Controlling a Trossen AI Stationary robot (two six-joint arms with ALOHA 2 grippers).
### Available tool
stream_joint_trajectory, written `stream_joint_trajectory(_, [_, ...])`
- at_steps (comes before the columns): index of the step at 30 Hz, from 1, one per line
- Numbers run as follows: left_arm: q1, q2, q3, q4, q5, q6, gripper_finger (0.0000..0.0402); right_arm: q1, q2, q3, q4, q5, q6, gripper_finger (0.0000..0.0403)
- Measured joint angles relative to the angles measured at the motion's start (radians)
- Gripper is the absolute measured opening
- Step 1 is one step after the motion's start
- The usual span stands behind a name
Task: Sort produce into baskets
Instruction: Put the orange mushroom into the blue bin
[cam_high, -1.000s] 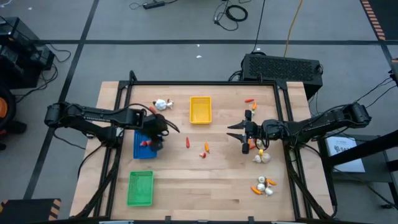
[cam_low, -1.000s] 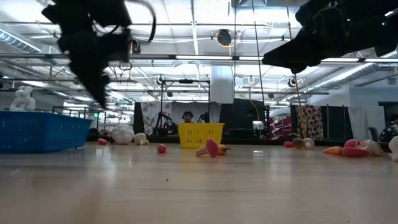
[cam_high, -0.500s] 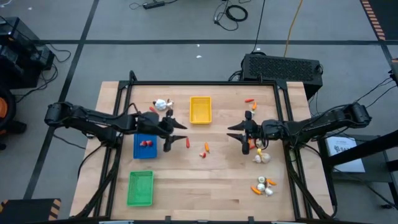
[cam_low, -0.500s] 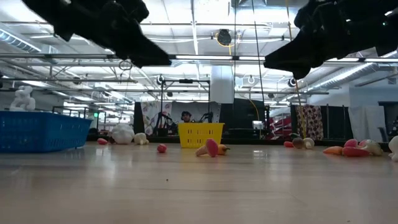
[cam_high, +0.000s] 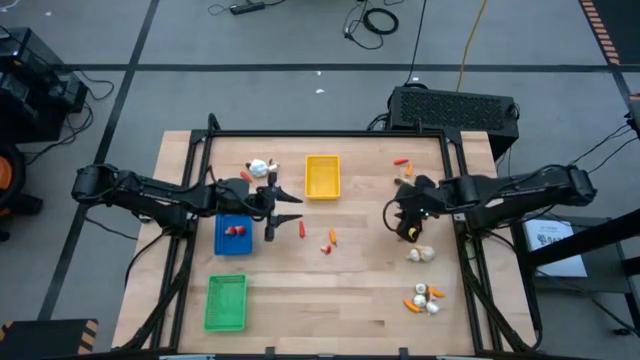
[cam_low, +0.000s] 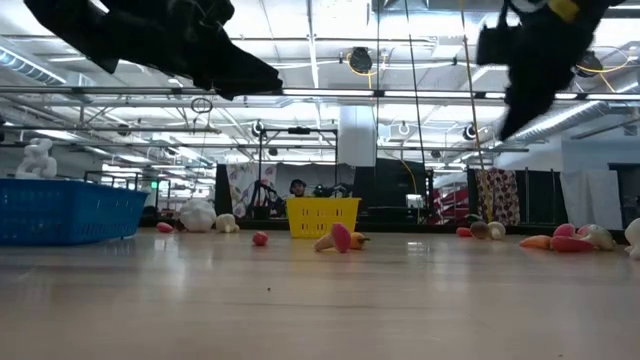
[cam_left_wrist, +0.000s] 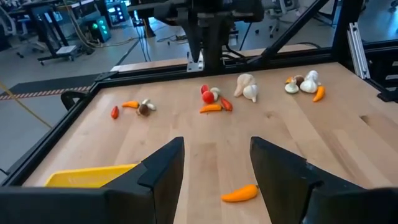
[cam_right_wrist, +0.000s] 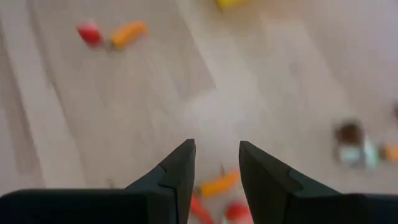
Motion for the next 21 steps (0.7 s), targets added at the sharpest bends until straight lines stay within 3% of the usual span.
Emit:
stream_joint_trajectory(7, [0.0,0.0,0.0,-0.001,0.0,0.023,0.0192,-0.028,0.062,-0.002,-0.164,-0.058,0.121,0.0142])
stream_joint_trajectory(15, [0.0,0.0,0.0,0.002,0.001,0.094,0.0192,-0.029,0.211,-0.002,-0.166,-0.059,0.045,0.0215])
stream_joint_trajectory(21, [0.033,0.0,0.0,0.021,0.004,0.121,0.0192,-0.05,0.283,-0.003,-0.166,-0.065,0.004,0.0237])
